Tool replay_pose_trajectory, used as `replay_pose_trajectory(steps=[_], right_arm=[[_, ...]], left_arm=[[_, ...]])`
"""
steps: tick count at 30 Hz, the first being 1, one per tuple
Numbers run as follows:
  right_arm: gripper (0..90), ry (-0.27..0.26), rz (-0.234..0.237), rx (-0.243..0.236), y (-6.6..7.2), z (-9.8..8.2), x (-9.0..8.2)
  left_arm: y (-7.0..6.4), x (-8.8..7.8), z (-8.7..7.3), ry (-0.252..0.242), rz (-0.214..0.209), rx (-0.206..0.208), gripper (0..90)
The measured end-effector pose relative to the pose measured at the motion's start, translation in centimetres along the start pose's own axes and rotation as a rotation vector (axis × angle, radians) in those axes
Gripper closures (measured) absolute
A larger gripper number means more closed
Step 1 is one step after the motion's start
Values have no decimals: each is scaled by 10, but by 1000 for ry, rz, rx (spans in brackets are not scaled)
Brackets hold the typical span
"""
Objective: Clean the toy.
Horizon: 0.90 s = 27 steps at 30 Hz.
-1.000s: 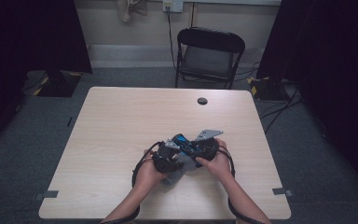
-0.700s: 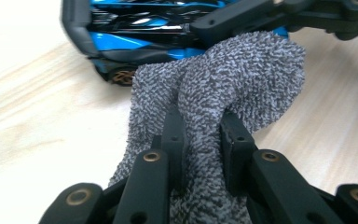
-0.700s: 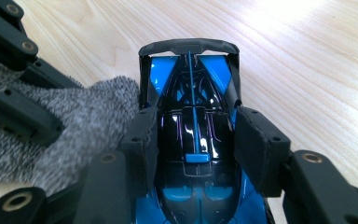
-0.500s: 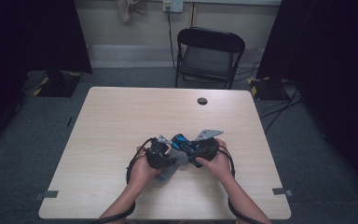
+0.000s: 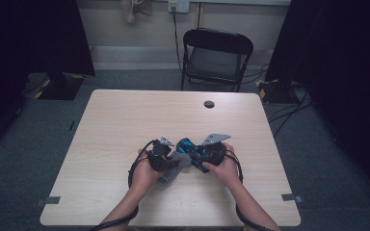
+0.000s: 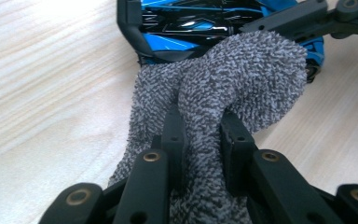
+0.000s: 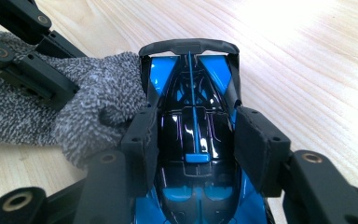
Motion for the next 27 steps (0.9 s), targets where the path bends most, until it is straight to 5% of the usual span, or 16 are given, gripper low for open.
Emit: replay_pose_trajectory(steps=[27], right_arm=[[510,-7,1,1,0,-1,0]], left_arm=[[31,-8,-4,-3,64,-56,746]])
Point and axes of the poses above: each handheld gripper's, and its own axes: x roughly forward along the jaws, z roughly out of its top, y roughly to its left, the point moved 2 cm from there along x, roughly forward along the jaws, and after that the axes turned 7 degrees about z, right-handed, at the moved point
